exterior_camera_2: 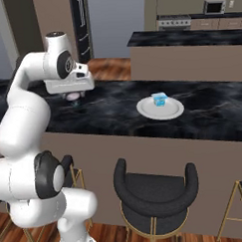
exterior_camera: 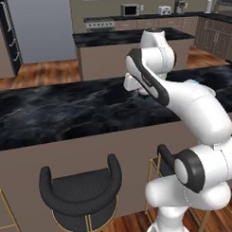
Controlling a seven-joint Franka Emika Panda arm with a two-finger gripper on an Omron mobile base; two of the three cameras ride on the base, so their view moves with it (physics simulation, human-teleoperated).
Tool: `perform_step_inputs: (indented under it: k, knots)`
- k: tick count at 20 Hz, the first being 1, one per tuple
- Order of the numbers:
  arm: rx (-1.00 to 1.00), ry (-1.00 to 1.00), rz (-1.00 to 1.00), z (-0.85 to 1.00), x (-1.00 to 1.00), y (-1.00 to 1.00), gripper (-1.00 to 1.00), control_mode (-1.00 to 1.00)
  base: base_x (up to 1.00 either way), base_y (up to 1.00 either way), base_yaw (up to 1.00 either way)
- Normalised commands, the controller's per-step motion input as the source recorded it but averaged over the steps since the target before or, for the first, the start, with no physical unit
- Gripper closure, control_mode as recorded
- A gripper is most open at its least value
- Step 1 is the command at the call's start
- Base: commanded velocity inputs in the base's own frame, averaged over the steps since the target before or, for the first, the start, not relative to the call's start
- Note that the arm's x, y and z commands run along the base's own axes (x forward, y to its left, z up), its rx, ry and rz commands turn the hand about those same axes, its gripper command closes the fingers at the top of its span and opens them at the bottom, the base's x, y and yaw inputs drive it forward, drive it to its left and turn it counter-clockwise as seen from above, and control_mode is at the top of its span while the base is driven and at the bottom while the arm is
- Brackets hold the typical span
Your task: Place two yogurt containers on each plate.
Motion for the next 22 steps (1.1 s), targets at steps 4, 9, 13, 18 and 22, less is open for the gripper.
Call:
perform_step_inputs:
  k: [4,9,13,18,22]
  knots:
    - [0.0,0.35,0.0,0.3,-0.6,-0.08,1.0,-1.0,0.0,0.0,0.0]
    - [0.0,0.15,0.0,-0.21,-0.19,-0.08,1.0,-1.0,0.0,0.0,0.0]
    - [0.0,0.03,0.0,-0.01,0.0,0.0,1.0,-1.0,0.0,0.0,0.0]
    - [0.0,0.0,0.0,0.0,0.0,0.0,1.0,-1.0,0.0,0.0,0.0]
    - [0.0,0.0,0.0,0.0,-0.02,0.0,1.0,1.0,-0.06,0.0,0.0]
